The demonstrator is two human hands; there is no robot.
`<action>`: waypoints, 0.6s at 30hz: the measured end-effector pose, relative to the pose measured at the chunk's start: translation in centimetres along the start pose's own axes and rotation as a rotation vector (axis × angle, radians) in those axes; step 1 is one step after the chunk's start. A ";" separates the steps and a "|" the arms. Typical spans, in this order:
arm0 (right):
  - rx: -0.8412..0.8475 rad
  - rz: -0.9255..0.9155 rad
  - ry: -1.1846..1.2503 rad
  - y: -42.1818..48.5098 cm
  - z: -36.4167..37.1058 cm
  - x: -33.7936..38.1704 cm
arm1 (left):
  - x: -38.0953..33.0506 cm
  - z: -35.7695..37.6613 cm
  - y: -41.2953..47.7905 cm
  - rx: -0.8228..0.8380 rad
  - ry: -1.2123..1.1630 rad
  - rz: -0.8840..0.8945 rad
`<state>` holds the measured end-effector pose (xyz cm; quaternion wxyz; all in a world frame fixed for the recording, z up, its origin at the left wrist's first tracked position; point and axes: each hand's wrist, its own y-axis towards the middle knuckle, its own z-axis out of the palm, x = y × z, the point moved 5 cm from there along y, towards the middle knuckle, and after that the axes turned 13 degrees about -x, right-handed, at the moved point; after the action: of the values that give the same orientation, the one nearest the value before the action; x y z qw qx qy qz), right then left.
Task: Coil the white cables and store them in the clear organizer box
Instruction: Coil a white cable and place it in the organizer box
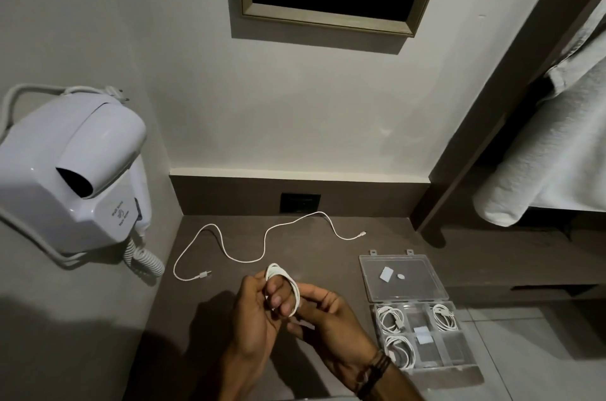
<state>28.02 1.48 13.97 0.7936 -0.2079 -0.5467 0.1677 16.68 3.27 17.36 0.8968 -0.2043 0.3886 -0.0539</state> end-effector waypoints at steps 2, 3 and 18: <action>0.010 -0.069 -0.077 0.0 -0.4 0.6 | 0.1 -0.4 0.5 -0.021 0.048 0.027; -0.003 -0.127 -0.144 0.0 -0.5 1.0 | 0.2 -0.6 0.7 -0.030 0.081 0.041; -0.277 -0.697 -0.669 0.5 -1.2 0.6 | 1.4 -2.8 2.4 -0.288 0.301 0.210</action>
<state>29.30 2.04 13.81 0.5487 -0.0510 -0.8252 -0.1242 15.44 4.16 13.75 0.7909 -0.2783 0.5410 0.0658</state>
